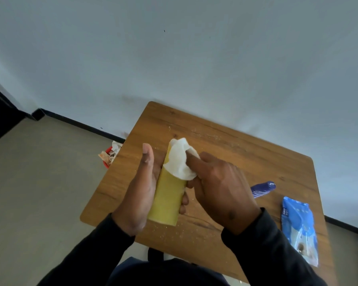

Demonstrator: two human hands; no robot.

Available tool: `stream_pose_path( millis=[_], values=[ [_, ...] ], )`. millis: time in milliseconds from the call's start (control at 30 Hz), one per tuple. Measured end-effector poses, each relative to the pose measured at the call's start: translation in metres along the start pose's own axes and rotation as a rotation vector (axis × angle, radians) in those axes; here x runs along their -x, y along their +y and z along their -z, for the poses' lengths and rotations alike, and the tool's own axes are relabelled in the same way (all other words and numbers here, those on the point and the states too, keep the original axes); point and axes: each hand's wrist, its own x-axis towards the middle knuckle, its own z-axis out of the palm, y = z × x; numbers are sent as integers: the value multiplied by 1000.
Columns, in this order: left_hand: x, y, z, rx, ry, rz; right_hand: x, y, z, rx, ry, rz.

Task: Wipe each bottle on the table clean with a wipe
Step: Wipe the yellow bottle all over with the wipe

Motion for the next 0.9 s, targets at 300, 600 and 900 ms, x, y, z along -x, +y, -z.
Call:
stream_pose_path(
  millis=[300,600,900],
  values=[
    [3,2,5,59,-86,-20,6,2,9,-6,-11,18],
    [7,4,6,96,-105,-20,7,4,9,-48,14,0],
    [14,9,10,143,-103,-34,8,3,9,-87,37,39]
  ],
)
